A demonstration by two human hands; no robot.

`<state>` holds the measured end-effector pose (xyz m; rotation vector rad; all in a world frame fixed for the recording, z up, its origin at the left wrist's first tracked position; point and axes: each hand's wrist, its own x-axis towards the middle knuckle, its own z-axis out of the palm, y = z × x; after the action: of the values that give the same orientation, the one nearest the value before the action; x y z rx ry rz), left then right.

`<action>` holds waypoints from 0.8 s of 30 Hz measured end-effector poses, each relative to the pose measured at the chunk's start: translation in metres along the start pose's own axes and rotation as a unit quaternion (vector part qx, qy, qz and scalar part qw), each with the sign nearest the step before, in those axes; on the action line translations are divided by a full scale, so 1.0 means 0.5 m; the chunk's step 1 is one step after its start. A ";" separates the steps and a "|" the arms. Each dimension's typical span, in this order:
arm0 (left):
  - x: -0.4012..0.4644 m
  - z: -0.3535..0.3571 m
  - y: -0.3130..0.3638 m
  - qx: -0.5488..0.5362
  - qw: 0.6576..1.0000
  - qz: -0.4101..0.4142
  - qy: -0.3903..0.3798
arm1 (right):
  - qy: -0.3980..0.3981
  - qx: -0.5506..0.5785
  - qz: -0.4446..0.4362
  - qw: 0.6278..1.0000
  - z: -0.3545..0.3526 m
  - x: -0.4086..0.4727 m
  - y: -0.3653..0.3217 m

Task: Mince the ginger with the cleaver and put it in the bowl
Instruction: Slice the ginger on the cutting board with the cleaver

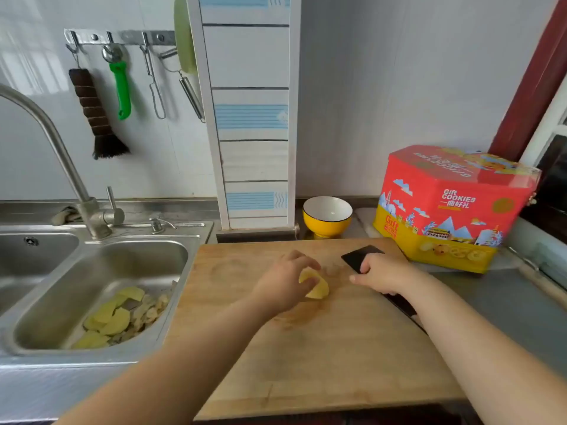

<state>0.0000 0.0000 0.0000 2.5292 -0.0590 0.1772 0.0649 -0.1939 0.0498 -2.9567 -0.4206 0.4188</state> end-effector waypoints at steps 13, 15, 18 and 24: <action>0.004 0.040 -0.011 0.051 0.998 0.024 -0.010 | 0.046 -0.044 0.173 0.983 0.078 -0.055 0.094; -0.002 0.041 -0.011 0.055 0.998 0.029 -0.011 | 0.045 -0.016 0.183 0.982 0.091 -0.059 0.106; -0.018 0.046 -0.011 0.049 0.998 0.038 -0.011 | 0.065 0.026 0.202 0.977 0.104 -0.070 0.116; -0.054 0.063 -0.014 0.030 0.998 0.052 0.029 | 0.134 0.056 0.238 0.960 0.140 -0.084 0.123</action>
<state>-0.0225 -0.0120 -0.0331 2.5812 -0.1648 0.2975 0.0218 -0.2587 -0.0162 -2.9181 0.3405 0.0736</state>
